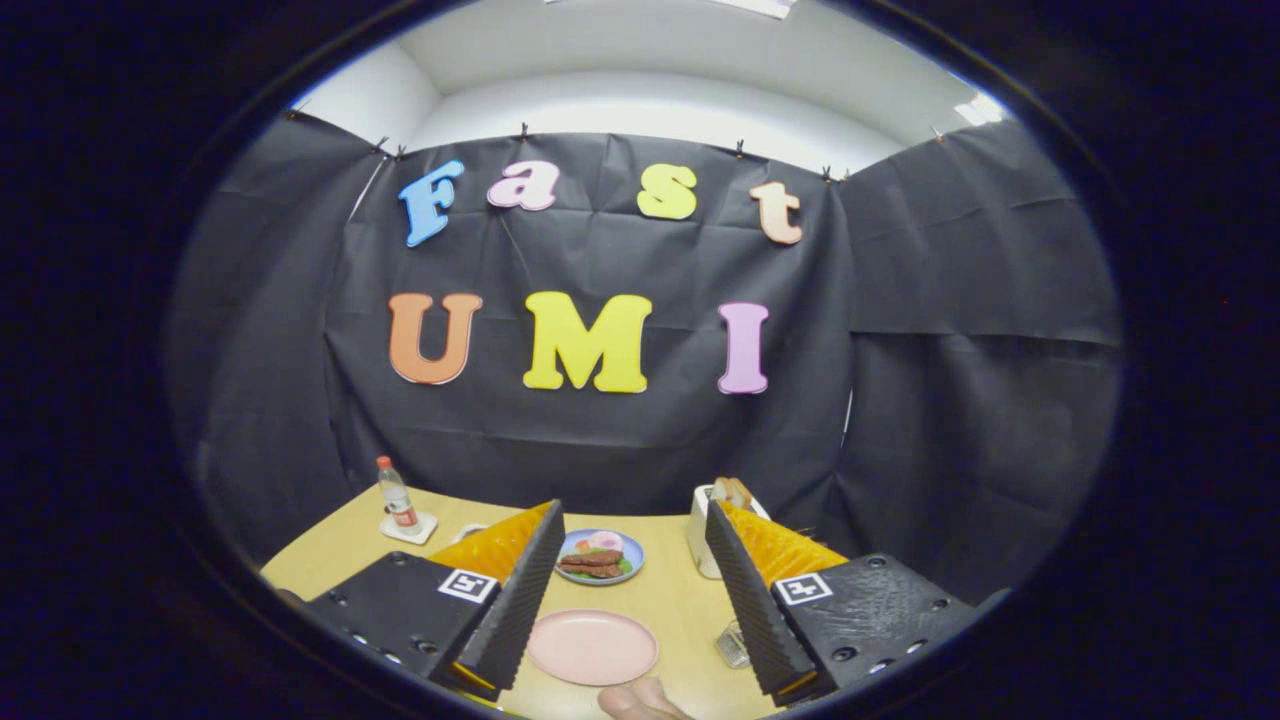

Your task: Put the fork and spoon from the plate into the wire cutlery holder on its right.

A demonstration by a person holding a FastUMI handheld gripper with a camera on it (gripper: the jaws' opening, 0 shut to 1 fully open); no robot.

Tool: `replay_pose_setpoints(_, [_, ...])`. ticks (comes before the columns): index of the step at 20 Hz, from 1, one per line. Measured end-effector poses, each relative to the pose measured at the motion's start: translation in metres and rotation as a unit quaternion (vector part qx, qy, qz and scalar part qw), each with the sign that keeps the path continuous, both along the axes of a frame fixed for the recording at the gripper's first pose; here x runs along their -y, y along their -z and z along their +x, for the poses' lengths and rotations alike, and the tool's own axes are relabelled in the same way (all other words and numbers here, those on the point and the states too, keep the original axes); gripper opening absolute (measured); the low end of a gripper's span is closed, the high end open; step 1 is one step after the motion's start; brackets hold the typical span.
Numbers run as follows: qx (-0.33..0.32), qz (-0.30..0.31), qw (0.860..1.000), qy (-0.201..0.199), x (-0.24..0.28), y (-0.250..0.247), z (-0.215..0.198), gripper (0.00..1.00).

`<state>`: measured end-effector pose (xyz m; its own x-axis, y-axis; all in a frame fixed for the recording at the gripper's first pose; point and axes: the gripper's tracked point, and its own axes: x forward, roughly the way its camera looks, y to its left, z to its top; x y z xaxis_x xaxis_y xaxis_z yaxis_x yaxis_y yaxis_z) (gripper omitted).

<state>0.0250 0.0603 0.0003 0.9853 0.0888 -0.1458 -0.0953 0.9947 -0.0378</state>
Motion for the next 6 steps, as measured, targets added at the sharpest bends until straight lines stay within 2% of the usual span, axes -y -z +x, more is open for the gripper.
replay_pose_setpoints(2, [0.013, 0.002, 1.000, 0.019, 0.007, -0.005, -0.003, 0.91])
replay_pose_setpoints(4, [0.017, 0.012, 1.000, 0.017, 0.002, -0.011, -0.006, 0.95])
replay_pose_setpoints(6, [0.020, 0.013, 1.000, 0.015, 0.000, -0.016, -0.007, 0.95])
